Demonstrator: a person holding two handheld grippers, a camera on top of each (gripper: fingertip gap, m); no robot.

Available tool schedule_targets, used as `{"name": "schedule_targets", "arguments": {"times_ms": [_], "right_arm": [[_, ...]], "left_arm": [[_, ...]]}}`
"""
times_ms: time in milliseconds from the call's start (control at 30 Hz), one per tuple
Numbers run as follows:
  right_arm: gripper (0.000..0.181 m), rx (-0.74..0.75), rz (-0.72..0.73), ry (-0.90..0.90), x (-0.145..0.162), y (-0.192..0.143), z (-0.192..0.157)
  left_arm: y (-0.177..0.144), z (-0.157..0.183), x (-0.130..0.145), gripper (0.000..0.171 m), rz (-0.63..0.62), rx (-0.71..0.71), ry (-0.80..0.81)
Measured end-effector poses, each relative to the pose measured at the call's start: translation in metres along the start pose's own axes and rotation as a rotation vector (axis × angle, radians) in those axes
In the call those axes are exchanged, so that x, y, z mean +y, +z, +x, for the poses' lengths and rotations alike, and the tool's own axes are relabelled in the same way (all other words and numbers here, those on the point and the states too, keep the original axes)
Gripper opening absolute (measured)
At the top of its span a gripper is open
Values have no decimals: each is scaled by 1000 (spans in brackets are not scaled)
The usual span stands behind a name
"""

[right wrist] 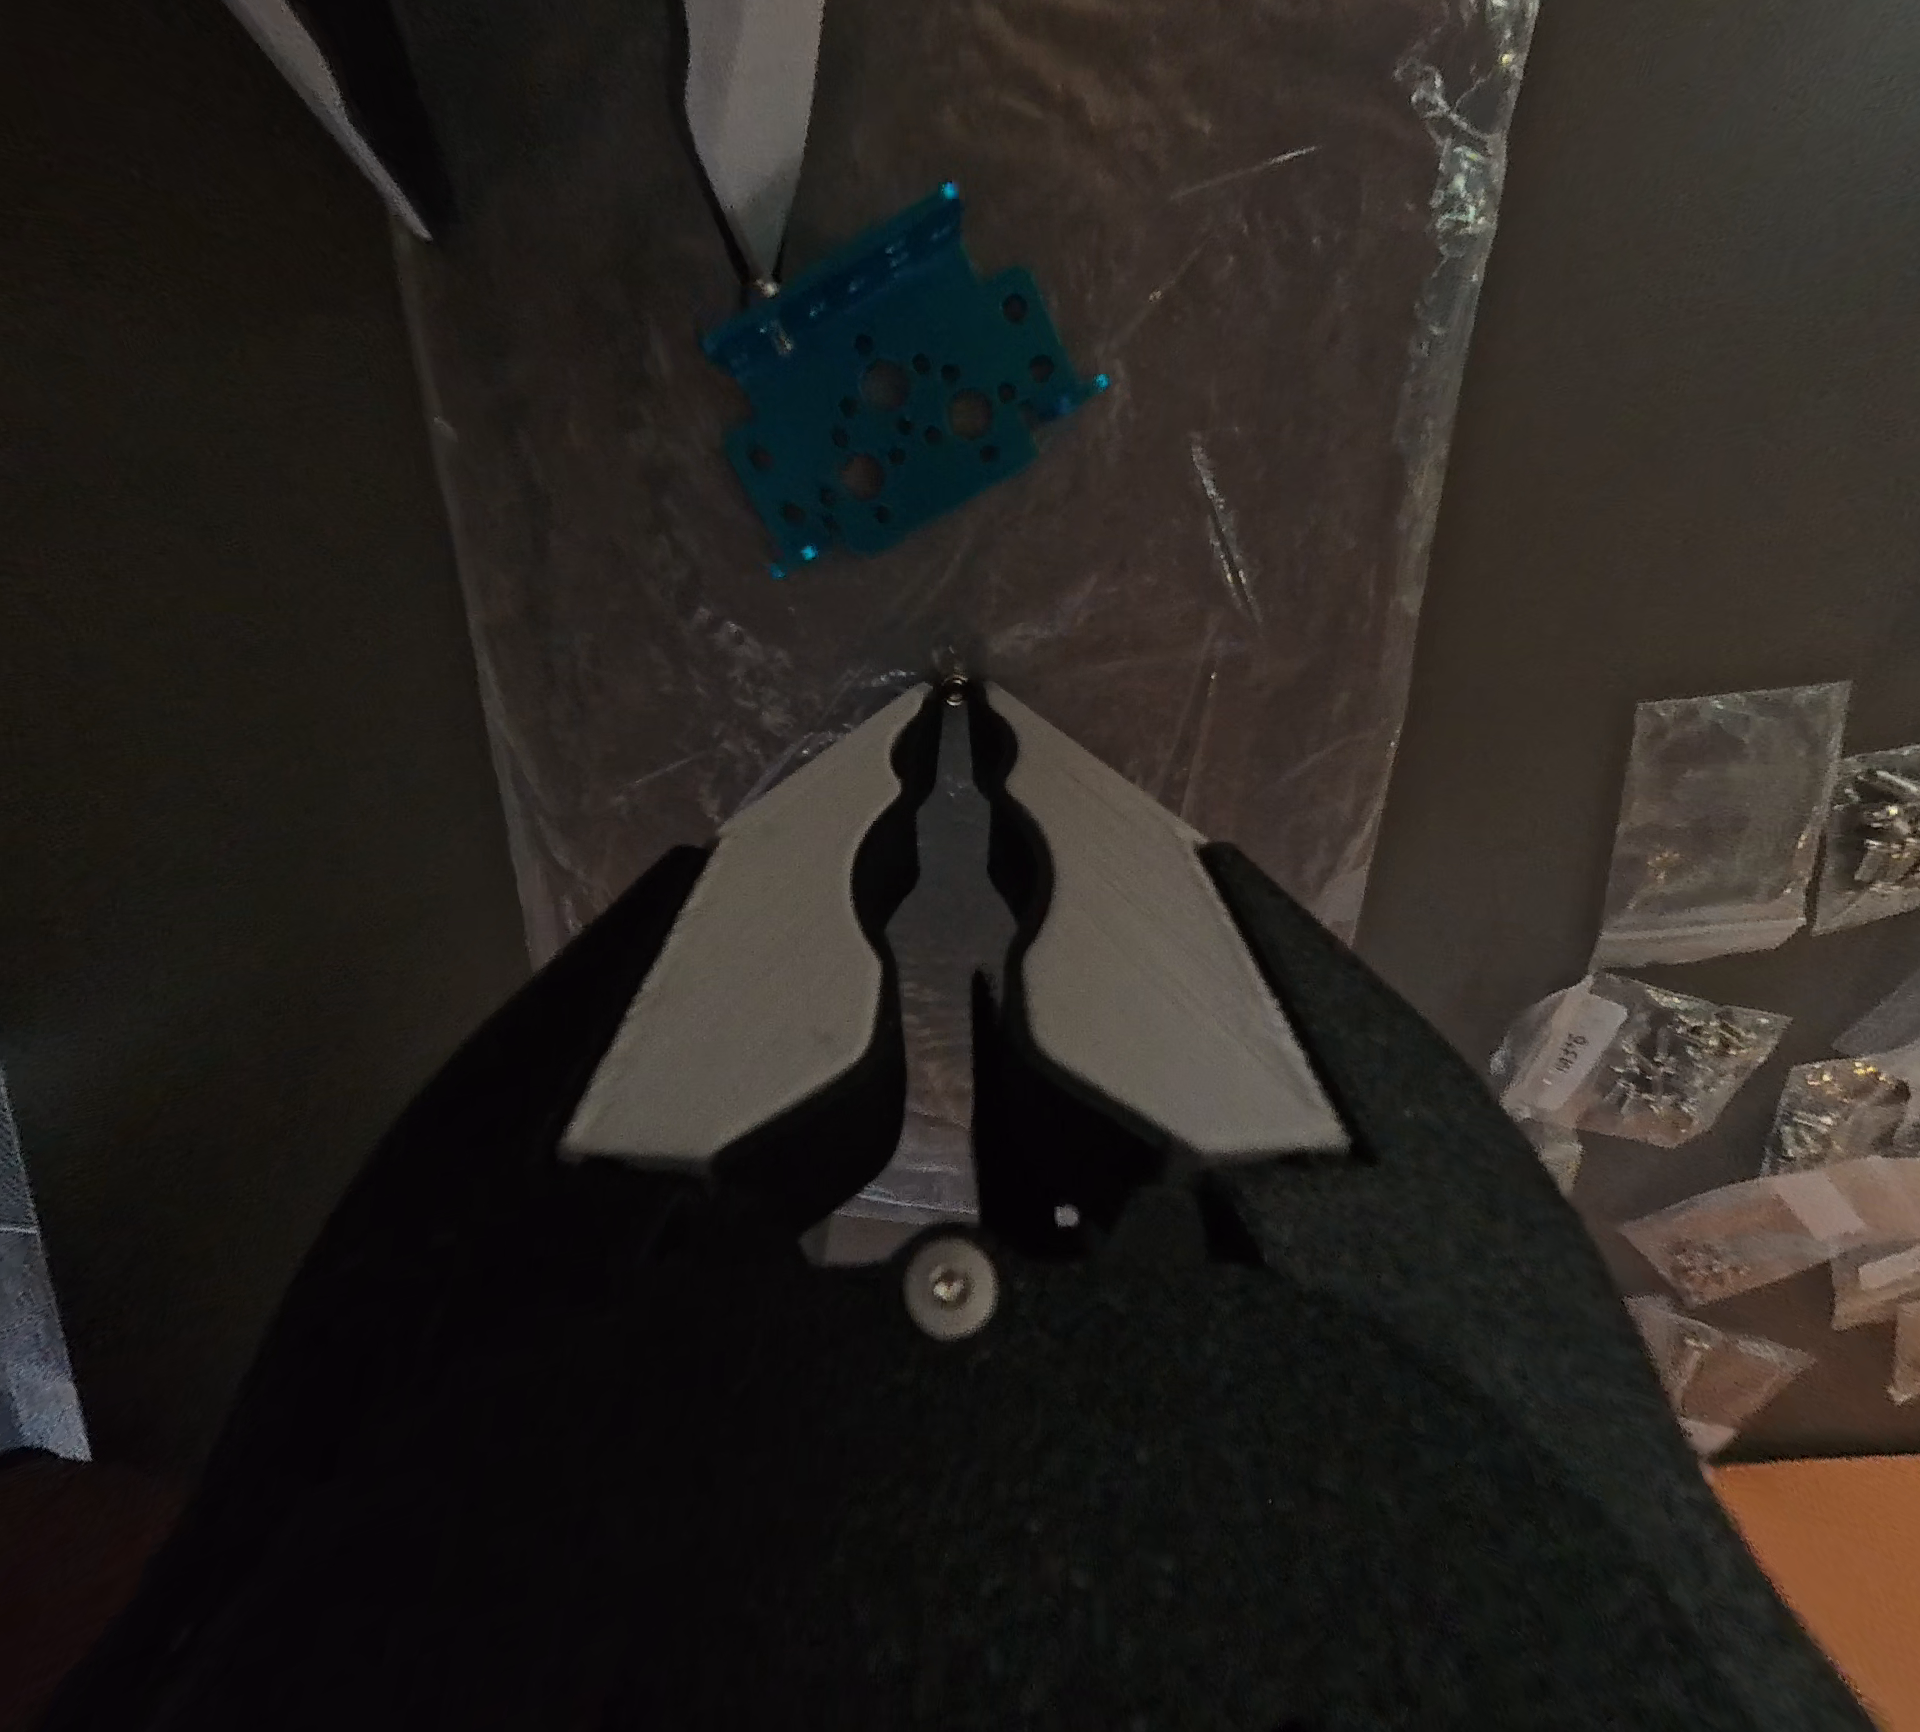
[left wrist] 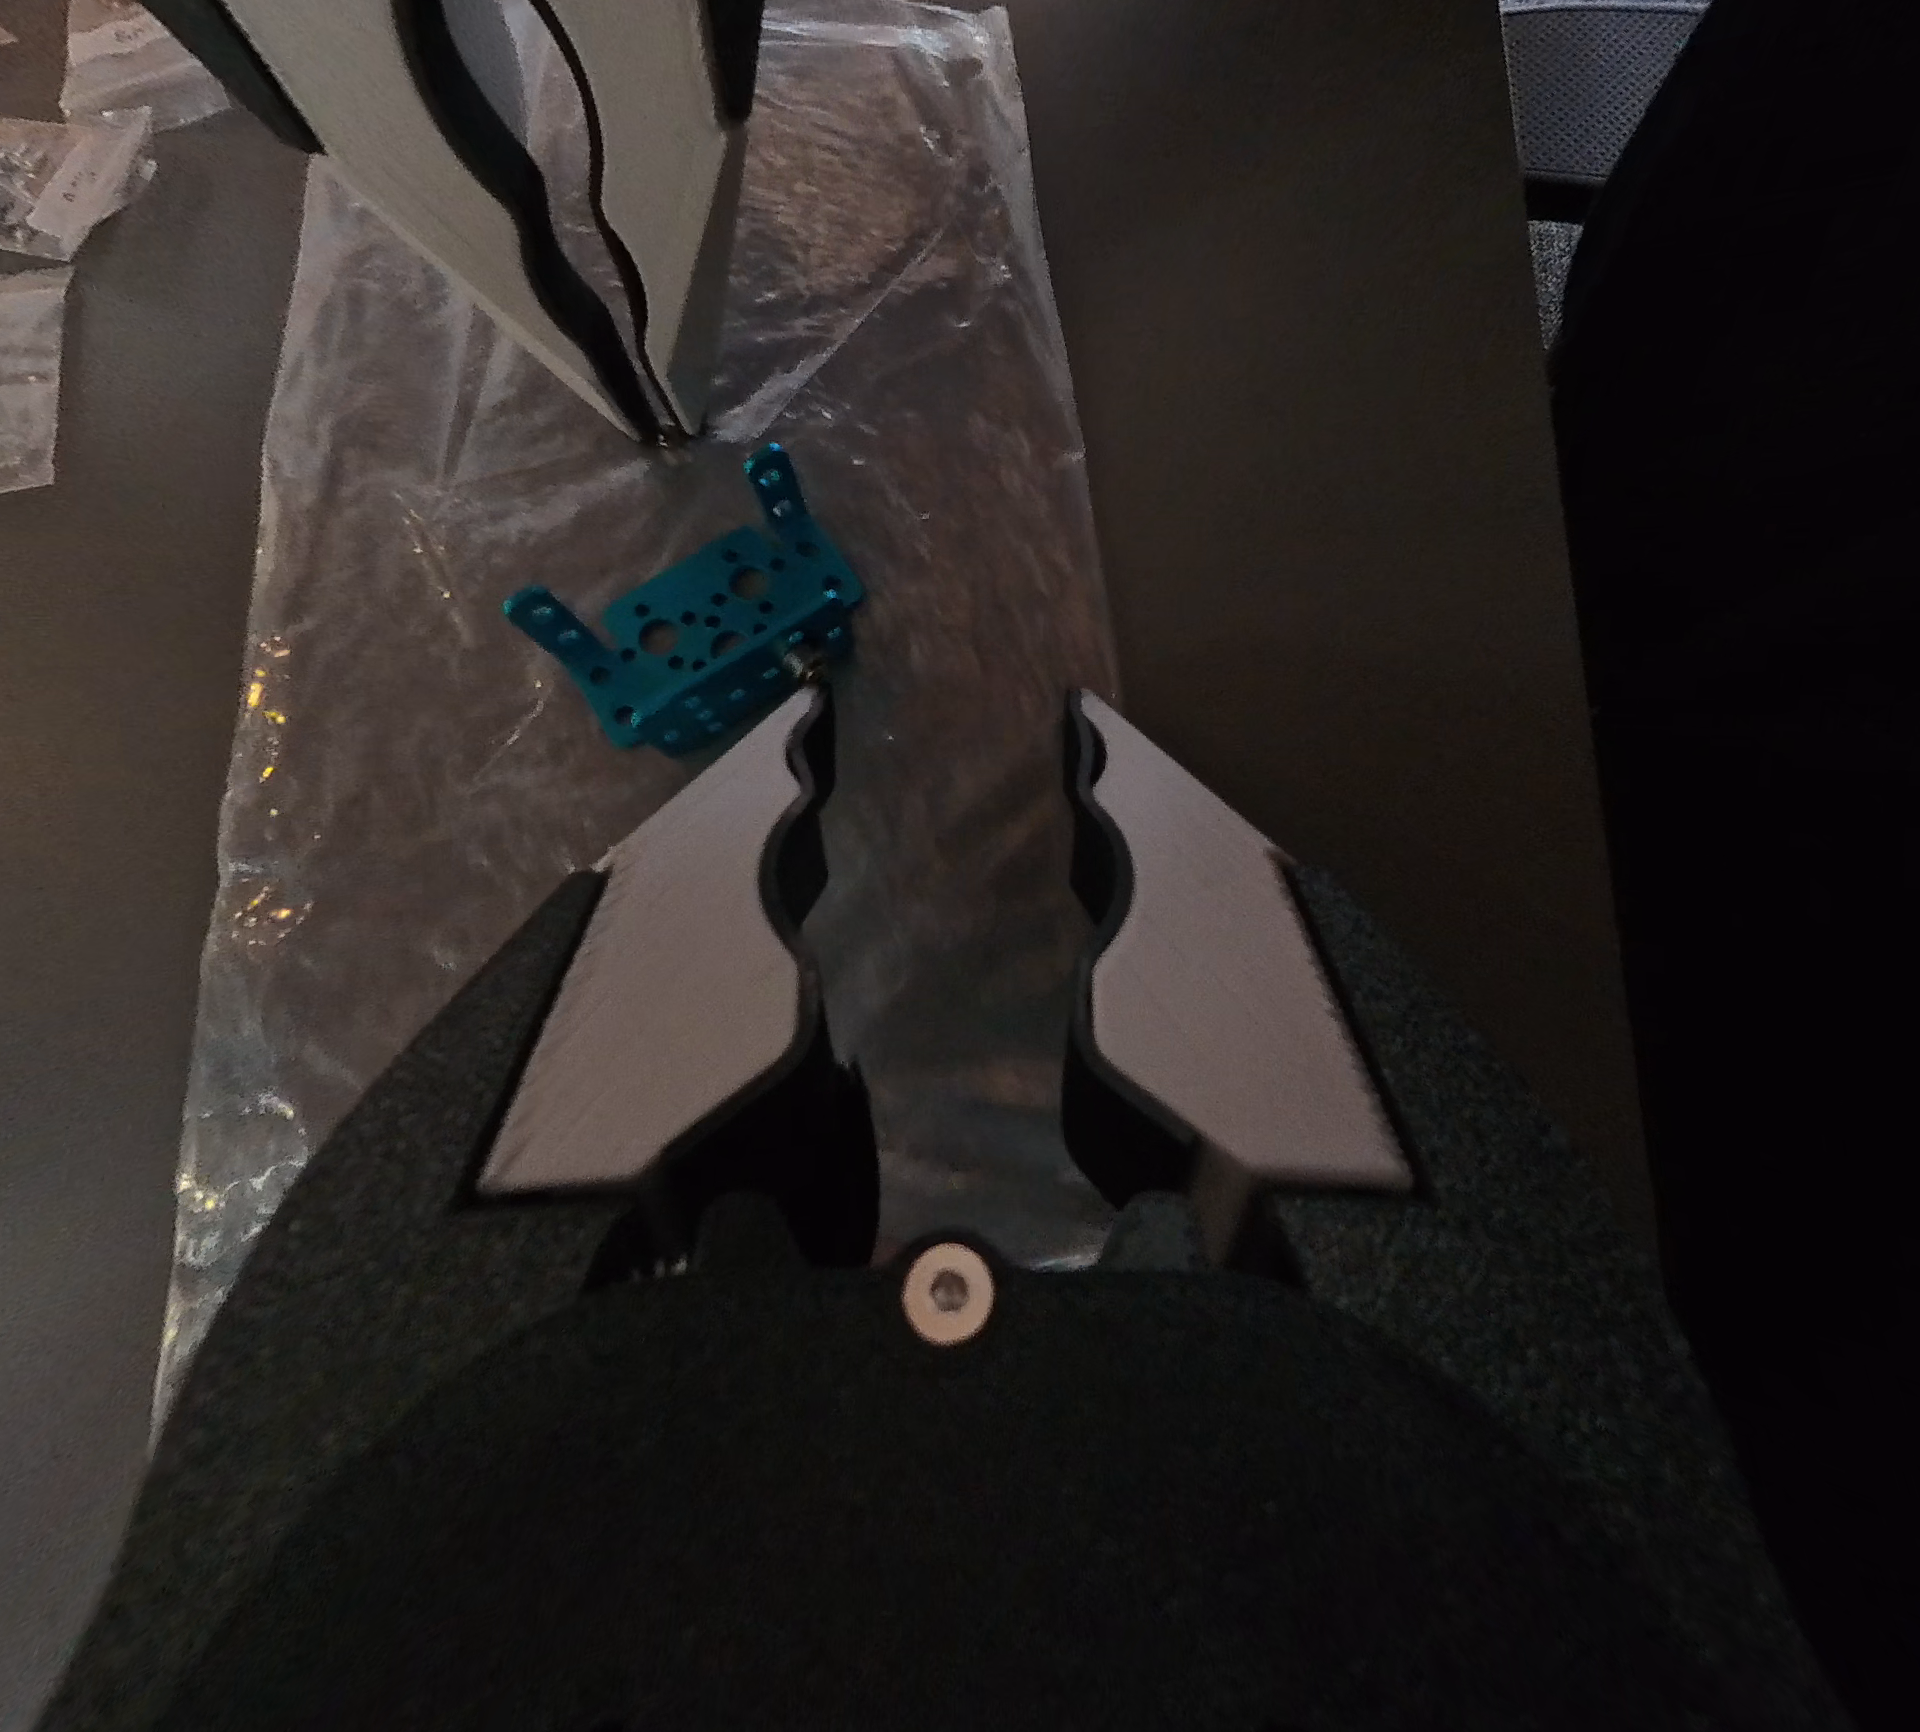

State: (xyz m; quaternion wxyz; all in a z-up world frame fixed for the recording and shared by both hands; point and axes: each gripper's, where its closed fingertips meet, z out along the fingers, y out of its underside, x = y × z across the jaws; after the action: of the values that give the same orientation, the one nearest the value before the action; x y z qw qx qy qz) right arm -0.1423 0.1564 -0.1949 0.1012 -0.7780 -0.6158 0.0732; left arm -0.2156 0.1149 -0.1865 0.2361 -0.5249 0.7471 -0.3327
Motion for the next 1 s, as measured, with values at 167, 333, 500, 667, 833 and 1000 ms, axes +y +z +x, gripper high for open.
{"name": "schedule_targets", "arguments": {"times_ms": [167, 333, 500, 667, 833, 1000], "right_arm": [[3, -25, 9, 24, -1, 0, 0], [3, -52, 93, 8, -3, -3, -3], [3, -77, 261, 8, -13, -18, -3], [0, -153, 449, -28, -35, -25, -9], [0, -126, 432, -12, -35, -18, -3], [8, -103, 418, -86, -52, -19, -2]], "left_arm": [[0, 0, 1, 44, -3, -4, 3], [-2, -2, 1, 44, 1, -11, 5], [-3, -4, 2, 44, -1, -19, 6], [-4, -11, 8, 43, -27, -61, 39], [-7, -15, 9, 35, -31, -92, 88], [-14, -26, 11, 35, -58, -162, 90]]}}
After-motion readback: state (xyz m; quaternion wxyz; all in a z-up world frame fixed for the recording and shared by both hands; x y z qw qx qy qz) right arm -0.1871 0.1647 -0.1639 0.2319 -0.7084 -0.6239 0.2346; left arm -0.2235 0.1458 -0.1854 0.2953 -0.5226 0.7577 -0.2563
